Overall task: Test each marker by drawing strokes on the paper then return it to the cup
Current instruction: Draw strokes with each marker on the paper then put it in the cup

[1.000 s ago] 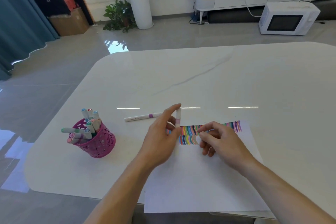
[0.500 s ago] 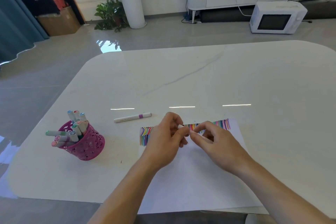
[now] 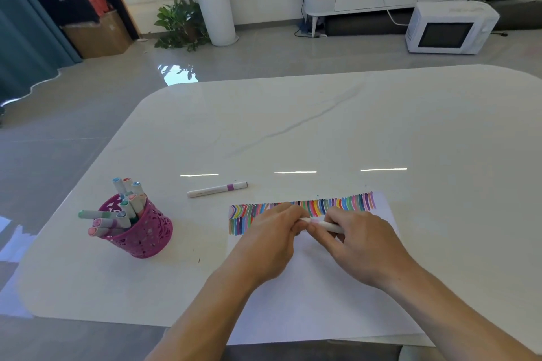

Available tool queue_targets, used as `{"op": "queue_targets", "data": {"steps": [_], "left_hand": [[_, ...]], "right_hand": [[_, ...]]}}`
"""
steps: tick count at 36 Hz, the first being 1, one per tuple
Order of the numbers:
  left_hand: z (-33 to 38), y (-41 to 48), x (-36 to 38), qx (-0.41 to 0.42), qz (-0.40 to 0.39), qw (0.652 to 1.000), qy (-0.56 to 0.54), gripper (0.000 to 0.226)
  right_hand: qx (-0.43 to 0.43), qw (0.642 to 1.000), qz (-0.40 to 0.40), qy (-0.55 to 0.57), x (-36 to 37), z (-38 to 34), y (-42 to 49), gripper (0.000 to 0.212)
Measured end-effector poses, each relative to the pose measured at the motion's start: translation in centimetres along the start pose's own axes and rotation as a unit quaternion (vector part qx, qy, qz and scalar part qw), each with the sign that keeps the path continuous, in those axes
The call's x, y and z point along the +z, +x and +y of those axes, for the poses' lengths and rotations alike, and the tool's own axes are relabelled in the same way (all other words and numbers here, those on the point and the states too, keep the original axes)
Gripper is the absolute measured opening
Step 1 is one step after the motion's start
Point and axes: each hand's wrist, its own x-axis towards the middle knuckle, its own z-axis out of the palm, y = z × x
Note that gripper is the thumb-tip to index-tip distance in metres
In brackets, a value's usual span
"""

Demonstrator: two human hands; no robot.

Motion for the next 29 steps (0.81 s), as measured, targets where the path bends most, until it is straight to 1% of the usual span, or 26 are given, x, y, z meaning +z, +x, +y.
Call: {"op": "queue_targets", "data": {"steps": [2,6,9,12,16,20,29], "left_hand": [[0.2,-0.1,-0.2,0.011,0.024,1.000,-0.005,0.021],[0.5,-0.4,-0.5,0.031,0.060,0.998,-0.010,0.024],[0.5,-0.5,-0.8,0.033,0.068,0.997,-0.011,0.026],[0.4,-0.6,-0.9,0.030,0.067,0.997,-0.016,0.030],[0.3,-0.7,-1.0,0.027,0.056,0.998,-0.018,0.034],[0.2,-0.9,-1.2,0.027,0.048,0.998,-0.023,0.038],[-0.1,-1.0,-1.1,0.028,0.045,0.998,-0.024,0.033]], "right_hand": [[-0.002,1.000,0.002,0.001,-0.1,-0.1,0.0,0.067],[-0.028,0.999,0.032,-0.019,-0.4,-0.4,0.0,0.056],[-0.036,0.998,0.040,-0.030,-0.3,-0.6,0.0,0.059],[-0.036,0.998,0.043,-0.041,-0.2,-0.7,0.0,0.067],[-0.036,0.997,0.038,-0.055,-0.1,-0.7,0.0,0.061],[-0.037,0.997,0.029,-0.060,0.0,-0.9,0.1,0.061],[-0.034,0.998,0.003,-0.057,0.0,-0.9,0.1,0.064]]}}
